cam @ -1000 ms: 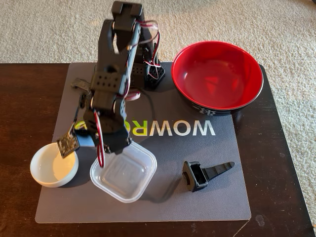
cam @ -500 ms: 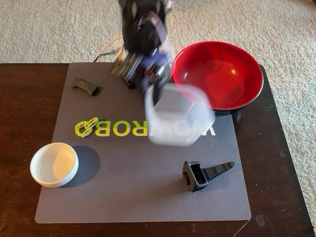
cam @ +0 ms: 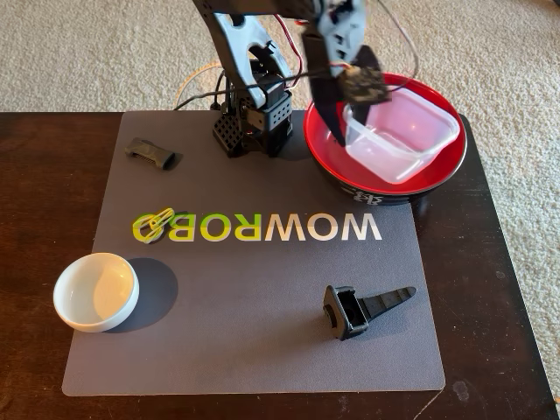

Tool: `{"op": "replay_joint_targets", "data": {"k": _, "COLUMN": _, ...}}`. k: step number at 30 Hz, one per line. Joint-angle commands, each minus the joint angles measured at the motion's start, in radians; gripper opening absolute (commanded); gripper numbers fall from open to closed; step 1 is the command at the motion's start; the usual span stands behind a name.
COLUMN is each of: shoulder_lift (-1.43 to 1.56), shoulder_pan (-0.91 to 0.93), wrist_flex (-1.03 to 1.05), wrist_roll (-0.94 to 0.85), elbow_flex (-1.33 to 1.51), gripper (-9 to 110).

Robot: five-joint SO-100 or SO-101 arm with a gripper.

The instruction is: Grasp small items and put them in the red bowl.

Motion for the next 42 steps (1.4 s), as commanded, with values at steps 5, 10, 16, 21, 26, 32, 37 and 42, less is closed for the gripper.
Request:
{"op": "replay_joint_targets", "data": {"k": 5, "shoulder_lift": -0.141, "shoulder_pan": -0.118, "wrist_flex": -0.043, "wrist_roll": -0.095, "elbow_flex": 0.006, "gripper": 21}}
{"op": "replay_joint_targets", "data": {"k": 10, "shoulder_lift": -0.1, "shoulder_pan": -0.11, "wrist_flex": -0.055, "wrist_roll": -0.156, "elbow_flex": 0.044, "gripper": 23}}
{"op": "replay_joint_targets", "data": {"k": 16, "shoulder_lift": 0.029, "shoulder_pan": 0.149, "wrist_flex": -0.072, "wrist_roll": -0.187, "elbow_flex": 0.017, "gripper": 25}}
{"op": "replay_joint_targets", "data": {"k": 21, "shoulder_lift": -0.066, "shoulder_pan": 0.472, "wrist_flex": -0.167, "wrist_roll": -0.005, "elbow_flex": 0.032, "gripper": 25}}
{"op": "replay_joint_targets", "data": {"k": 26, "shoulder_lift": -0.249, "shoulder_pan": 0.617, "wrist_flex": -0.27, "wrist_roll": 0.198, "elbow_flex": -0.003, "gripper": 25}}
{"op": "replay_joint_targets", "data": {"k": 32, "shoulder_lift": -0.525, "shoulder_pan": 0.707, "wrist_flex": -0.301, "wrist_roll": 0.327, "elbow_flex": -0.242, "gripper": 26}}
{"op": "replay_joint_targets", "data": {"k": 37, "shoulder_lift": -0.73, "shoulder_pan": 0.735, "wrist_flex": -0.302, "wrist_roll": 0.393, "elbow_flex": -0.511, "gripper": 27}}
{"op": "replay_joint_targets", "data": {"k": 42, "shoulder_lift": -0.836, "shoulder_pan": 0.699, "wrist_flex": -0.295, "wrist_roll": 0.482, "elbow_flex": -0.634, "gripper": 27}}
